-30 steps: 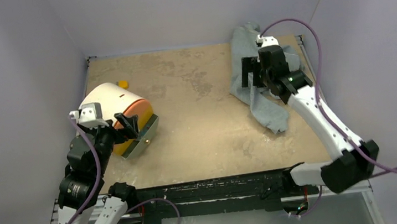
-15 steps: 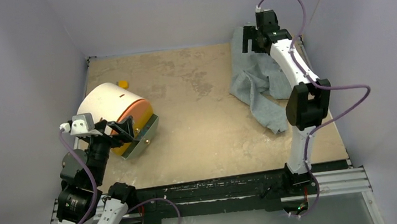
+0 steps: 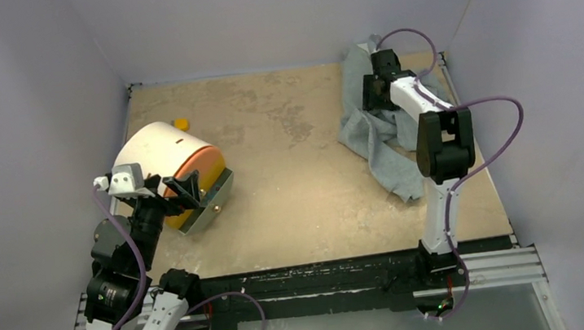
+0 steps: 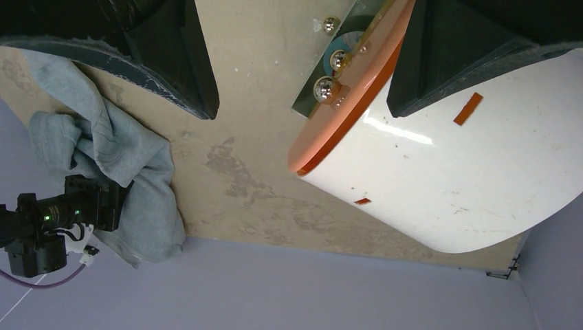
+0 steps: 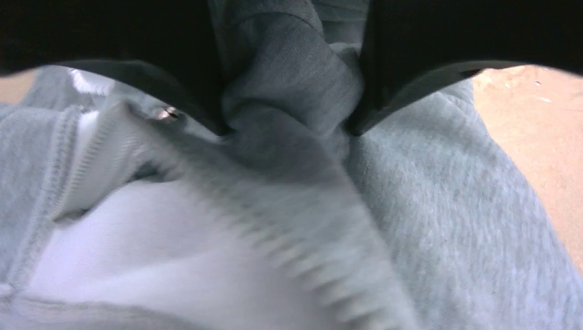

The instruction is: Zip up the jacket

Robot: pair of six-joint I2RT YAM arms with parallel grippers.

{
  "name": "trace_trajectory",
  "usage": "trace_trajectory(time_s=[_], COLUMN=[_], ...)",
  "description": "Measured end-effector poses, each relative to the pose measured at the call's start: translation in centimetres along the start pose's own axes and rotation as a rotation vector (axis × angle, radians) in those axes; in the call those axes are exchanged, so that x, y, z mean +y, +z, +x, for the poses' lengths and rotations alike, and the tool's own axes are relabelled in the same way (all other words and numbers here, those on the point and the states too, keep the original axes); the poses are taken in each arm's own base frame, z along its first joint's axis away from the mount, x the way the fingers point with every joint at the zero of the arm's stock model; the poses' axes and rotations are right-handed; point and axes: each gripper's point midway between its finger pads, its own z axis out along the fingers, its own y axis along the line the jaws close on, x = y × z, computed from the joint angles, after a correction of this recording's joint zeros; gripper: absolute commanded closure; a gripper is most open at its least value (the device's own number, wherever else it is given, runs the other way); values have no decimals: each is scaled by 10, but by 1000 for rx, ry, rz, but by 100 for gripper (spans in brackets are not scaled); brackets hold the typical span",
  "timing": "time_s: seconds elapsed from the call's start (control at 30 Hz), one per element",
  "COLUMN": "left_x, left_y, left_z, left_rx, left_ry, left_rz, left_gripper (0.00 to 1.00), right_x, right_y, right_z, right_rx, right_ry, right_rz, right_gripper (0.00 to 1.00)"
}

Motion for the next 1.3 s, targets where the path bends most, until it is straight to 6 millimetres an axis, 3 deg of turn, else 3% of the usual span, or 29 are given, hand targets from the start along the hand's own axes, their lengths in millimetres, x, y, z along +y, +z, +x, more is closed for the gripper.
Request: trace_trajectory(time_s=[0.13, 0.2, 0.3, 0.43, 0.6, 0.67, 0.8, 0.97, 1.1, 1.3], left_x=[0, 0, 0, 1, 3, 3, 5, 7, 9, 12], left_y=[0, 0, 1, 4, 5, 5, 5, 7, 9, 8], left_z=[0, 0, 1, 3, 4, 4, 4, 5, 6, 6], left_rx=[1, 1, 5, 16, 22, 21, 18, 23, 30, 28], left_ry=[6, 7, 9, 17, 19, 19, 19, 20, 23, 23], left_rz=[2, 1, 0, -8, -17, -20, -31, -44, -52, -74], left_gripper=[0, 0, 0, 0, 0, 0, 0, 0, 0, 0], right_x=[-1, -1, 3, 16, 54, 73, 99, 105, 123, 129], right_y=[-3, -14, -44, -109, -226, -268, -326, -345, -354, -355], right_z=[7, 7, 6, -7, -35, -33, -23, -44, -91, -135], right_rx=[-26, -54, -108, -214, -432, -492, -536, -542, -582, -647], right_ry=[36, 57, 88, 106, 64, 38, 20, 55, 89, 181], right_rz=[-9, -28, -90, -233, -421, -501, -640, -661, -686, -660], right_gripper=[89, 98, 100, 100, 100, 100, 100, 100, 100, 100])
